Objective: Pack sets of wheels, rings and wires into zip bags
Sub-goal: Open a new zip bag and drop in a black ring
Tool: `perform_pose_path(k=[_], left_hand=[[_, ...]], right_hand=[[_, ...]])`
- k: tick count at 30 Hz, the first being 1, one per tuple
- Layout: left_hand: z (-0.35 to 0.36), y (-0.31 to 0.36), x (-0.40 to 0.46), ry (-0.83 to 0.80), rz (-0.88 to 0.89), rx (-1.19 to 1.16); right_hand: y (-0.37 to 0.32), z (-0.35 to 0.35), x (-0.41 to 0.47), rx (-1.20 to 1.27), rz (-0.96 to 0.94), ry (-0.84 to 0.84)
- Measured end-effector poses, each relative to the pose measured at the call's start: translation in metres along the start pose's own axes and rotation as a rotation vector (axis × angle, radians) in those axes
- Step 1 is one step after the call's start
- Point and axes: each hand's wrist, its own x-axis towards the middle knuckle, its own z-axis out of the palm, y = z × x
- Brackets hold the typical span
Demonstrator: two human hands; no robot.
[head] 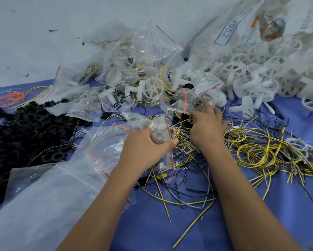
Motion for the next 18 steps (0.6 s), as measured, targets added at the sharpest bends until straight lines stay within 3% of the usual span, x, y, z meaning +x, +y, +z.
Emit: perform_pose_path(k=[2, 5, 7, 12, 15, 18], left_hand=[[0.000, 0.001, 0.000, 0.012, 0.031, 0.047], [0.001, 0.001, 0.000, 0.014, 0.055, 0.102], [0.000, 0.002, 0.000, 0.008, 0.051, 0.090], [0.001, 0.009, -0.005, -0.011, 0.009, 0.101], [0.004, 0.012, -0.006, -0.005, 0.019, 0.237], [0.005, 0.012, -0.005, 0.004, 0.009, 0.228]], right_hand=[[0.001, 0.000, 0.002, 0.079, -0.020, 0.055], [-0.001, -0.001, 0.002, 0.492, 0.025, 0.237], [-0.001, -0.002, 0.004, 0.634, 0.091, 0.319], [0.010, 0.004, 0.023, 0.692, 0.173, 0.049], [0.011, 0.006, 0.022, 0.852, 0.220, 0.133], [0.011, 0.006, 0.017, 0.978, 0.256, 0.285]])
